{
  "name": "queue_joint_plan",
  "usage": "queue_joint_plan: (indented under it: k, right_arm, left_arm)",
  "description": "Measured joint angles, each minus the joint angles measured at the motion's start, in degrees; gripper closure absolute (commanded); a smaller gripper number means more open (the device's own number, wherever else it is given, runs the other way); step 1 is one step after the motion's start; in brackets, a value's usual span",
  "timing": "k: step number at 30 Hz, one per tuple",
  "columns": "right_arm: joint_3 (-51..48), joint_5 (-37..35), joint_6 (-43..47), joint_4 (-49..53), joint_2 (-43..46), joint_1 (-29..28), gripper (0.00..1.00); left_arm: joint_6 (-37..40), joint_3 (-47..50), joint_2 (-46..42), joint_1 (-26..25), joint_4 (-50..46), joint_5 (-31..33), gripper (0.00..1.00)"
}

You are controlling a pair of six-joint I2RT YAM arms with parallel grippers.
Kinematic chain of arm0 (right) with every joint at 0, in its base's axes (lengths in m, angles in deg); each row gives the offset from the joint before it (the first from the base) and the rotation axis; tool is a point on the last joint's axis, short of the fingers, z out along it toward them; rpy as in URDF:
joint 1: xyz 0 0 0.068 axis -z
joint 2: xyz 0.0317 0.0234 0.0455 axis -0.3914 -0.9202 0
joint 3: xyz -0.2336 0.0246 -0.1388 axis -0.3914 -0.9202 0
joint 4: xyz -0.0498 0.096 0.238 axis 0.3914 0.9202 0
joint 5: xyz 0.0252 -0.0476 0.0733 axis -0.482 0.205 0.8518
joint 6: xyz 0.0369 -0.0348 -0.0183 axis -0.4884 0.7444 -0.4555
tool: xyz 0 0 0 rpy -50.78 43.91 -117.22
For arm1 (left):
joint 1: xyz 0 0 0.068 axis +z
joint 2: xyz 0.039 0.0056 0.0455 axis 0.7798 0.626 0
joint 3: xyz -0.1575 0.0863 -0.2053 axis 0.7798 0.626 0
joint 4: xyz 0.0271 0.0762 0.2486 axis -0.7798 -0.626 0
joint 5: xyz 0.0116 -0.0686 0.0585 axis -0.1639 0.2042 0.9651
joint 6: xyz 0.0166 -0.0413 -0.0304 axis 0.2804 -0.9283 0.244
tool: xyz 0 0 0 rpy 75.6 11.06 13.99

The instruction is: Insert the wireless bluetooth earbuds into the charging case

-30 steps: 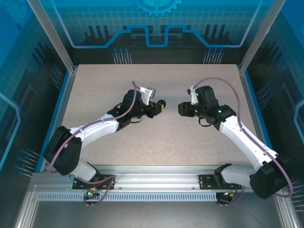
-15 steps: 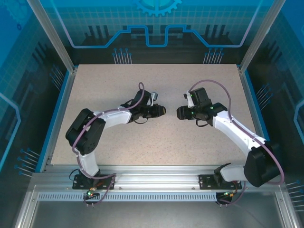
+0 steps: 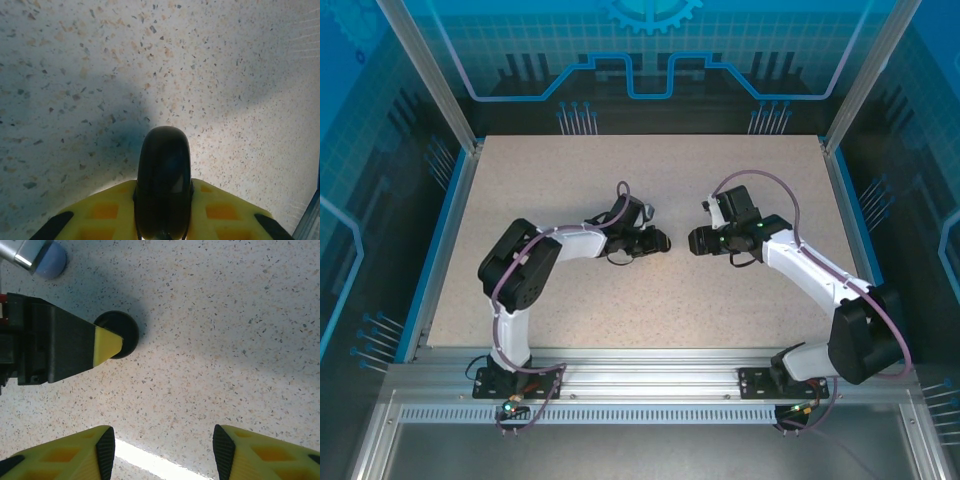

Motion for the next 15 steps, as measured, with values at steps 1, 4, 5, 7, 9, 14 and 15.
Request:
queue_joint_plan:
  k: [1,4,5,7,9,14,15]
  right_arm:
    - [0.0,0.0,0.0,0.0,0.0,0.0,0.43]
    - [0.0,0.0,0.0,0.0,0.0,0.0,0.43]
    - [0.0,0.0,0.0,0.0,0.0,0.0,0.43]
    - [0.0,0.0,0.2,0.0,0.0,0.0,0.43]
    - [0.0,0.0,0.2,0.0,-0.2,0.0,0.43]
    - [0.0,0.0,0.3,0.0,-0.6,0.0,0.43]
    - [0.0,0.0,0.4,0.0,-0.6,0.0,0.43]
  left_arm:
    - [-0.2,-0.1,0.3,0.1,0.0,-0.1,0.85]
    - [-1.0,-0.1,0.5,0.3,-0.2,-0.2,0.79]
    - [-1.3,-0.1,0.6,0.4,-0.2,-0.2,0.78]
    - [-1.4,-0.4,1.0,0.6,-0.4,-0.4,0.74]
    - [-1.6,-0.7,1.2,0.7,-0.6,-0.3,0.67]
    - [-2.6,-0.8,1.5,0.8,-1.2,-0.2,0.47]
    - [-2.7,-1.1,1.5,0.8,-1.2,-0.3,0.44]
